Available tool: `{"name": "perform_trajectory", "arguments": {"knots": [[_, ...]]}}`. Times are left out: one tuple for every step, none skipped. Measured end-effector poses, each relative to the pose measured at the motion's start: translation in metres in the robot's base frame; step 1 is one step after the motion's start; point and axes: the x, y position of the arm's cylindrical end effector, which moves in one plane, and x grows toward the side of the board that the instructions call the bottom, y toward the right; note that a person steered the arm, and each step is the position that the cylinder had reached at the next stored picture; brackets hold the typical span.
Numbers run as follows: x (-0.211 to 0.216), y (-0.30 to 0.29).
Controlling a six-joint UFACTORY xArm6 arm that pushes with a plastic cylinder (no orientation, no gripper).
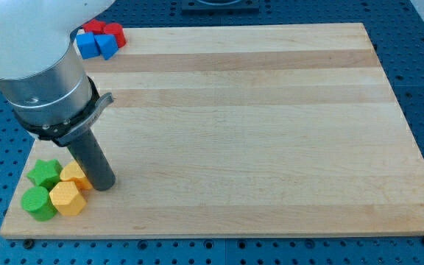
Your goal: Point at center left
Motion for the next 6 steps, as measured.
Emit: {"name": "perform_trajectory", "arguments": {"knots": [[-0.005,0.0],[-0.049,0.009],[-0.089,0.016],[-0.089,0.015],[-0.108,-0.016],[-0.146,-0.077]]}}
